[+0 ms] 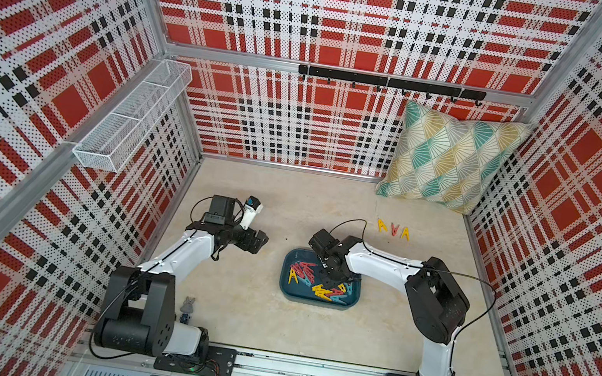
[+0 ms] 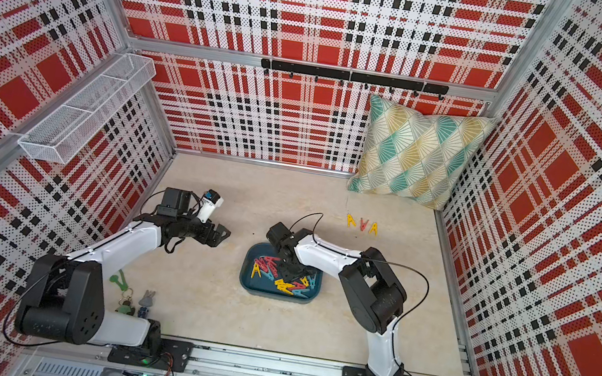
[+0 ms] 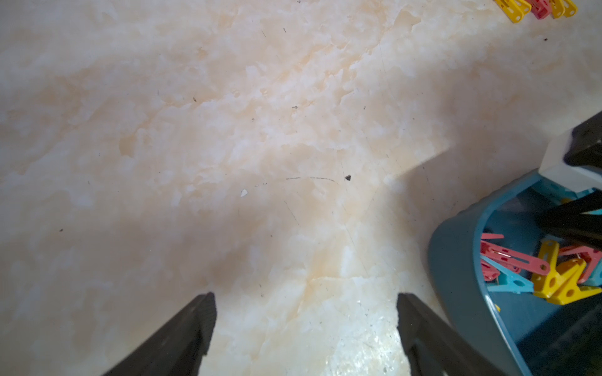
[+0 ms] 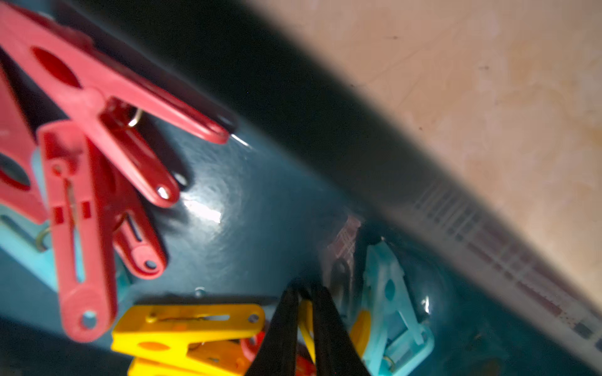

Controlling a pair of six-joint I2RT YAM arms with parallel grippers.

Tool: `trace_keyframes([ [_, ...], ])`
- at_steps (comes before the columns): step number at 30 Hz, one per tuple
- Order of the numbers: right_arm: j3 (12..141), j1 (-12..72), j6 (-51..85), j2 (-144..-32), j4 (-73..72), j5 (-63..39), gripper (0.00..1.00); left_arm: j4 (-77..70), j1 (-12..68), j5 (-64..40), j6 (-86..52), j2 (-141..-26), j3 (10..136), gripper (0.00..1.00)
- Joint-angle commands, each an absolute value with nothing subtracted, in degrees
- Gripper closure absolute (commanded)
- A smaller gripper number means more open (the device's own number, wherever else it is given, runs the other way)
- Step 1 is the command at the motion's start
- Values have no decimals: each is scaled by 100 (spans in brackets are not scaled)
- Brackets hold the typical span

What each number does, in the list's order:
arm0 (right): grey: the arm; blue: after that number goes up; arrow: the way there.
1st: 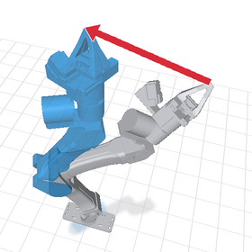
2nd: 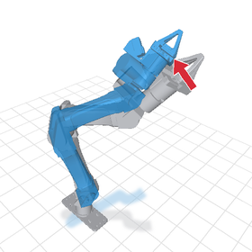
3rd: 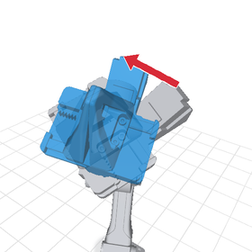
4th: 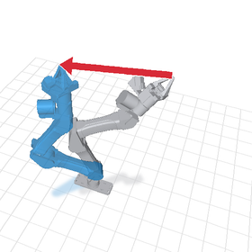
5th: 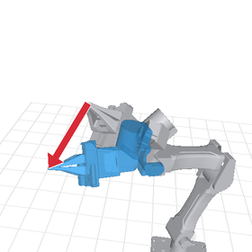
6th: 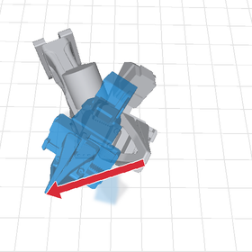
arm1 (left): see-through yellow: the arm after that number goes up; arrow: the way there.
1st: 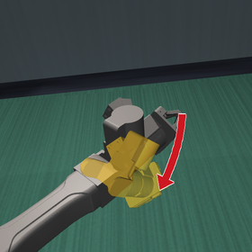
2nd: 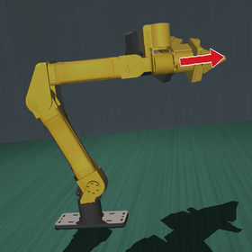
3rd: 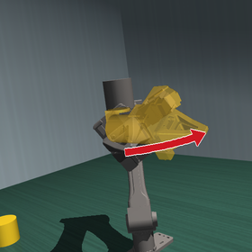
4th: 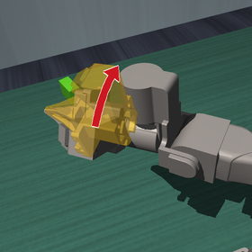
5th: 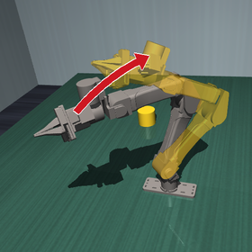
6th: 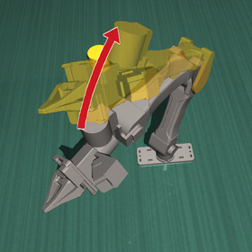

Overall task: Take the clothespins out of the storage box
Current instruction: Pick up the clothespin from the storage box.

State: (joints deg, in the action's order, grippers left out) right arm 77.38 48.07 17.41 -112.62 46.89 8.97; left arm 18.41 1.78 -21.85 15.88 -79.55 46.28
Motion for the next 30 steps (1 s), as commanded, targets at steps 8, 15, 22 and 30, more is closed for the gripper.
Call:
trace_keyframes([
  [8, 7974, 4772, 1767, -10824, 4713, 537, 94, 1742, 133, -2208, 1598, -7961, 4589, 8],
  [15, 7998, 4772, 1837, -10524, 4653, 468, 96, 1747, 132, -2206, 1600, -7963, 4593, 8],
  [22, 8038, 4764, 1955, -10315, 4588, 475, 98, 1747, 130, -2198, 1600, -7954, 4586, 8],
  [30, 7969, 4440, 2148, -9863, 4501, 197, 98, 1743, 132, -2187, 1600, -7945, 4588, 8],
])
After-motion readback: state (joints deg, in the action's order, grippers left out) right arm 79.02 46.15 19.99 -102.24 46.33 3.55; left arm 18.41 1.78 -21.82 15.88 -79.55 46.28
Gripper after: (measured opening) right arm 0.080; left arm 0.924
